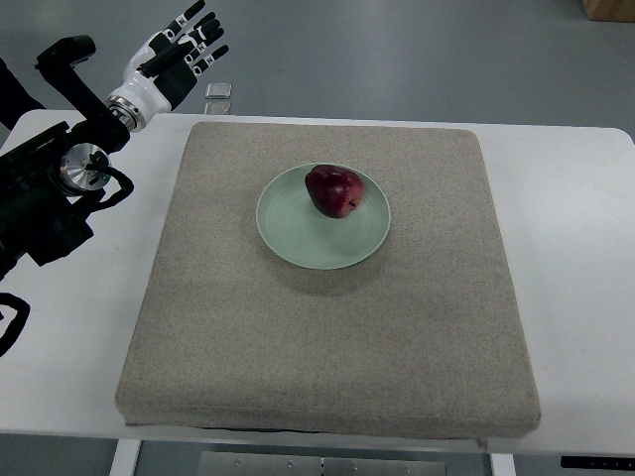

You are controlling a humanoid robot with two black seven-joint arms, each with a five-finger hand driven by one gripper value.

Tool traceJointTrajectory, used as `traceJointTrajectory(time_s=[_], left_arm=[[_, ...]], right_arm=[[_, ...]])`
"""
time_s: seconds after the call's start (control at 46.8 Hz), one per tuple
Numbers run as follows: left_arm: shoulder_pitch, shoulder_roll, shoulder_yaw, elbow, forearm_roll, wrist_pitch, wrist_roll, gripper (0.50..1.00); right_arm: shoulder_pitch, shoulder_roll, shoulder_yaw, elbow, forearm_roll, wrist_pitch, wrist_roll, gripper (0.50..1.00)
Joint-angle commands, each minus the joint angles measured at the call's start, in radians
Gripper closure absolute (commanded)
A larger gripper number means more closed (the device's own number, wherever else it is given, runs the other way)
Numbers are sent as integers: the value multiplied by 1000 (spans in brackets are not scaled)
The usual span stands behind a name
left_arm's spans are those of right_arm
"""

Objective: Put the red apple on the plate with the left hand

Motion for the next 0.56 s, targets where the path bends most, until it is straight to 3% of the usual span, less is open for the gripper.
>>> traceJointTrajectory(time_s=[0.0,0.534], left_arm=[[1,-8,0,7,0,1,0,536],[-3,-13,-2,7,-2,1,0,536]], right_arm=[[0,0,0,0,-1,1,0,568],[-11,0,-3,3,-2,-9,-9,570]])
